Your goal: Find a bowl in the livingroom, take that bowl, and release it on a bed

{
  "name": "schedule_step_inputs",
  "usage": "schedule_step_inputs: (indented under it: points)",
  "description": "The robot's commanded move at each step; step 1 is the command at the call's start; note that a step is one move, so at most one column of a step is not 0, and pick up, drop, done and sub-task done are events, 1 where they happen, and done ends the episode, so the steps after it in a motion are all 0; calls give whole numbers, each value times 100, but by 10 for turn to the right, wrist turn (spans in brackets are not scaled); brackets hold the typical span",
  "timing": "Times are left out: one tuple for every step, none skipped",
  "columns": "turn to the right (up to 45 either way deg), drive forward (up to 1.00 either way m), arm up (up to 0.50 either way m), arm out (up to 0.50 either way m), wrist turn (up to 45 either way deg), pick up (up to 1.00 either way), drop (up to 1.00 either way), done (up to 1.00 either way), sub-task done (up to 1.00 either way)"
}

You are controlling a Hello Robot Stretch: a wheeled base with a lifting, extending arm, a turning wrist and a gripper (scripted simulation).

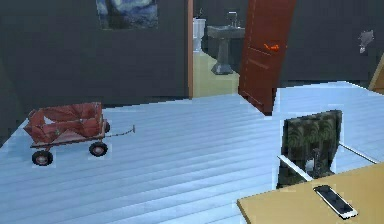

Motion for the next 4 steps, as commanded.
schedule_step_inputs:
  points:
    - [0,0,-30,0,0,0,0,0,0]
    - [0,0,0,0,0,100,0,0,0]
    - [0,0,10,0,0,0,0,0,0]
    - [0,0,20,0,0,0,0,0,0]
